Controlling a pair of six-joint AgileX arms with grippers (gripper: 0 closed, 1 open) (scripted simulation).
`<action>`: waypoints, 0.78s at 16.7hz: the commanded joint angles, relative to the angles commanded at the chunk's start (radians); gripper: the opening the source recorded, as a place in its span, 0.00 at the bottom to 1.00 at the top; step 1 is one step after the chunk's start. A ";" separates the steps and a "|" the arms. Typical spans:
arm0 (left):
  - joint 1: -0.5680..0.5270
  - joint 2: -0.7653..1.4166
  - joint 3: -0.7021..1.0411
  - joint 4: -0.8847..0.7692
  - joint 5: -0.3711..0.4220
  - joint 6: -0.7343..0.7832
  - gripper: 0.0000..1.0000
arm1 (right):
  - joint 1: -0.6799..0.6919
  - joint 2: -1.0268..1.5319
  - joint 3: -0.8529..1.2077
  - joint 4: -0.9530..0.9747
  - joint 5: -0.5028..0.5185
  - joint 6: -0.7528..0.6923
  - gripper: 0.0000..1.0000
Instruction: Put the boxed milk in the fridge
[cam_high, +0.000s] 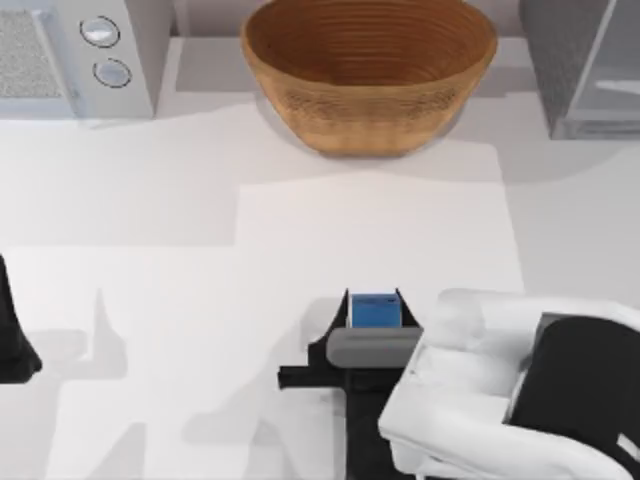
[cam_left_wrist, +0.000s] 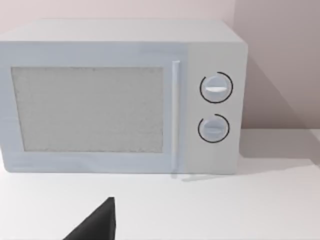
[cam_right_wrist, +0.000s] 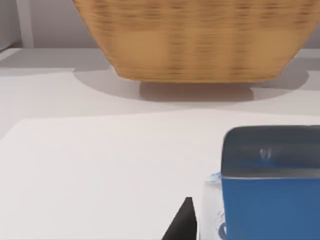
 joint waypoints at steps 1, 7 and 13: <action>0.000 0.000 0.000 0.000 0.000 0.000 1.00 | 0.000 0.000 0.000 0.000 0.000 0.000 0.00; 0.000 0.000 0.000 0.000 0.000 0.000 1.00 | 0.000 0.000 0.000 0.000 0.000 0.000 0.00; 0.000 0.000 0.000 0.000 0.000 0.000 1.00 | 0.002 -0.095 -0.012 -0.089 -0.012 0.004 0.00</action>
